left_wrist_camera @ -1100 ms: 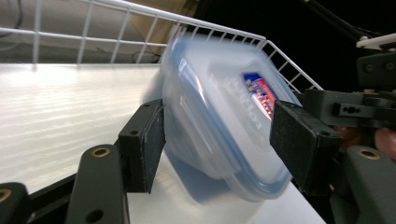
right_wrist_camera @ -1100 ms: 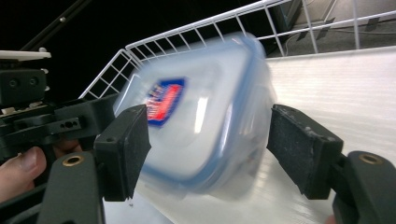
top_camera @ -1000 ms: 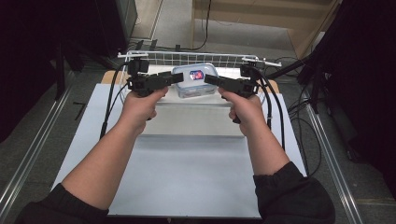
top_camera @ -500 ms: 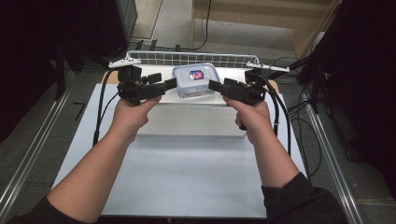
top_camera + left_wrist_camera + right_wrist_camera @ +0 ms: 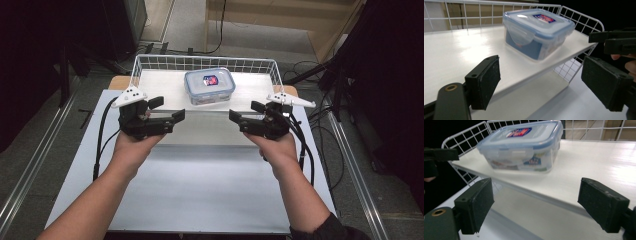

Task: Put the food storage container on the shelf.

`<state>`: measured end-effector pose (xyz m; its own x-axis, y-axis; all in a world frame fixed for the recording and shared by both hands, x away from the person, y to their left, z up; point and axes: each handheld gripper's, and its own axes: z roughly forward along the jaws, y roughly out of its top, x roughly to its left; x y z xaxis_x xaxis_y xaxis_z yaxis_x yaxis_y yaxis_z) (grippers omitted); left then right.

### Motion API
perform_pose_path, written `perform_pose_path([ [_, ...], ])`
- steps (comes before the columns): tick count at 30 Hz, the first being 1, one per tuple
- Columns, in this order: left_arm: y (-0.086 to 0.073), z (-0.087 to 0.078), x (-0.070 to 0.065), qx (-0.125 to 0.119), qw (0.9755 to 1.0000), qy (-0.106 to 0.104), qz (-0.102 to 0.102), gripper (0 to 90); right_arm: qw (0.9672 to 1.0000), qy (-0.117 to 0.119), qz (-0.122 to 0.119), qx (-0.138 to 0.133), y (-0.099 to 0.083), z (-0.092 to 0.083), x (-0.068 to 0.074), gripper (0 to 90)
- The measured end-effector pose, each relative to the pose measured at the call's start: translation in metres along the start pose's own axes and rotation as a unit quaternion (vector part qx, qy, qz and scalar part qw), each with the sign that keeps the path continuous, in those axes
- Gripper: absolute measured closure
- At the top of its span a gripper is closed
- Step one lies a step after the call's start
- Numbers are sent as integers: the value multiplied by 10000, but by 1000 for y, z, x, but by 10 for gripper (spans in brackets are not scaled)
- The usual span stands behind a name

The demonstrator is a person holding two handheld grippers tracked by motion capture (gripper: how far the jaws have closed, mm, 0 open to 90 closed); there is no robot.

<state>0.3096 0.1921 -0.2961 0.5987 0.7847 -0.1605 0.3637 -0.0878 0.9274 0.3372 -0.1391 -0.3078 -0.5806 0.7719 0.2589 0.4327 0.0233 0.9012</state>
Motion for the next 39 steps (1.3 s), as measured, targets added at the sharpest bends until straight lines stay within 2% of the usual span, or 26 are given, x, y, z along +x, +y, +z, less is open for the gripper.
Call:
perform_pose_path([
  [2,-8,-4,-4,-5,9999,33,114,128,9997,-113,-174,-95,-13,-8,4,92],
  [4,-19,-10,-8,-11,9996,98,265,113,9996,-127,-204,-123,-17,-10,5,78],
  [5,-24,-12,-9,14,9994,117,312,99,9993,-181,-295,-160,-29,-16,8,63],
  [7,-36,-17,-11,56,9994,92,329,89,9990,-194,-349,-179,-34,-19,9,59],
  [8,-42,-20,-11,80,9993,95,339,78,9986,-229,-447,-188,-46,-24,11,56],
  [9,-48,-23,-12,73,9993,117,350,78,9986,-229,-447,-188,-46,-24,11,56],
  [13,-76,-34,-14,116,9992,117,351,79,9974,-354,-592,-199,-74,-36,14,57],
  [16,-95,-42,-15,180,9987,175,441,77,9970,-417,-639,-158,-95,-44,14,56],
  [17,-101,-45,-15,207,9988,181,406,71,9969,-451,-633,-157,-103,-47,14,56],
  [18,-110,-49,-16,267,9988,192,358,51,9965,-490,-651,-160,-119,-54,14,56],
  [19,-115,-51,-16,315,9987,187,359,51,9965,-490,-651,-160,-119,-54,14,56],
  [20,-122,-55,-18,412,9981,220,414,31,9965,-514,-647,-154,-124,-56,14,56],
  [21,-132,-59,-21,477,9970,268,542,28,9964,-544,-634,-128,-138,-61,13,56],
  [23,-149,-66,-23,537,9951,374,738,28,9965,-552,-614,-109,-144,-64,12,56],
  [25,-162,-70,-20,591,9952,384,681,25,9964,-600,-593,-118,-155,-69,10,56],
  [28,-168,-69,-15,648,9940,466,743,10,9965,-635,-524,-122,-166,-77,5,56],
  [30,-169,-68,-11,652,9957,385,542,10,9965,-659,-478,-167,-169,-81,2,56],
  [32,-169,-66,-8,631,9960,385,504,7,9963,-699,-438,-237,-170,-83,0,56],
  [34,-169,-65,-8,623,9959,401,519,2,9961,-721,-425,-274,-170,-82,-2,57],
  [39,-169,-68,-6,585,9964,448,429,1,9968,-664,-421,-165,-174,-77,-2,57],
])
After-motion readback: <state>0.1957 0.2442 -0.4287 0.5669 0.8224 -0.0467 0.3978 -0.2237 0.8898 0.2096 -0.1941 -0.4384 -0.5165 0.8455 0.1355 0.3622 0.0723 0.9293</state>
